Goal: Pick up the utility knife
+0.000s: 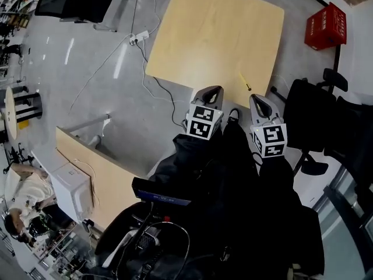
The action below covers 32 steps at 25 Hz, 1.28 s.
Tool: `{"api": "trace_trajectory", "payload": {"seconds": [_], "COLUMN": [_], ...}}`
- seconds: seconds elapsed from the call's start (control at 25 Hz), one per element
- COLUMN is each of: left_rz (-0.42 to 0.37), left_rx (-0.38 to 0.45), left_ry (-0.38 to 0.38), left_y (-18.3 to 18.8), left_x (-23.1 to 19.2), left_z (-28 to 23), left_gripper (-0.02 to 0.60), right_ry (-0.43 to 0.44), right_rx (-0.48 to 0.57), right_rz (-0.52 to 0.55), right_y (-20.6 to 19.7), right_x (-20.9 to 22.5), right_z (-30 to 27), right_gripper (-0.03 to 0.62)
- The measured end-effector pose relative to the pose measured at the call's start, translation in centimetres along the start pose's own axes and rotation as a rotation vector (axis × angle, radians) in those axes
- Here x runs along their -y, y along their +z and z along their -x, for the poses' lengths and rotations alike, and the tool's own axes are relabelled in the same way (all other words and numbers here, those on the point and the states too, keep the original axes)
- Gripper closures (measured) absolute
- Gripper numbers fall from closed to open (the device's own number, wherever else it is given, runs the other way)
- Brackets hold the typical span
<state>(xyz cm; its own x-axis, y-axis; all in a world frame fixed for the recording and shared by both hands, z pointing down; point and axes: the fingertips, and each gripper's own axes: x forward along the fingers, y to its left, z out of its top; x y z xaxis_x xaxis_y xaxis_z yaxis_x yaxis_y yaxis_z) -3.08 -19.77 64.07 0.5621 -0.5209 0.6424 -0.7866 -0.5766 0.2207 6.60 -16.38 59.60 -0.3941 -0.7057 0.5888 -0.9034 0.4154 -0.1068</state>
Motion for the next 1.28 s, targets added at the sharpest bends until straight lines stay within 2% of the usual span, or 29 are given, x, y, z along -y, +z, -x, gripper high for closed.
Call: {"api": "trace_trajectory", "payload": {"seconds": [0.2, 0.68, 0.88, 1.08, 1.28], "left_rz": [0.036, 0.088, 0.084, 0.092, 0.116], "left_rx": [-0.073, -0.207, -0.221, -0.208, -0.221], "left_ry": [0.027, 0.052, 0.06, 0.11, 0.111], "left_y": [-3.4, -10.7, -11.8, -12.2, -12.6], "left_x": [-0.7, -2.2, -2.7, -4.3, -4.9], "left_z": [-2.6, -6.0, -6.5, -6.5, -6.5], "left_gripper": [0.581, 0.581, 0.581, 0.581, 0.581], "right_ry": [0.055, 0.07, 0.078, 0.073, 0.062], "right_rx": [-0.054, -0.21, -0.261, -0.311, -0.383], "right_rz": [0.01, -0.009, 0.003, 0.034, 0.082], "right_y": [-3.6, -10.0, -12.1, -13.6, -15.2], "right_x": [0.6, 2.8, 3.5, 4.6, 6.1], "right_z": [-2.9, -8.5, -10.0, -12.0, -14.0], "right_gripper": [0.589, 0.588, 0.586, 0.525, 0.499]}}
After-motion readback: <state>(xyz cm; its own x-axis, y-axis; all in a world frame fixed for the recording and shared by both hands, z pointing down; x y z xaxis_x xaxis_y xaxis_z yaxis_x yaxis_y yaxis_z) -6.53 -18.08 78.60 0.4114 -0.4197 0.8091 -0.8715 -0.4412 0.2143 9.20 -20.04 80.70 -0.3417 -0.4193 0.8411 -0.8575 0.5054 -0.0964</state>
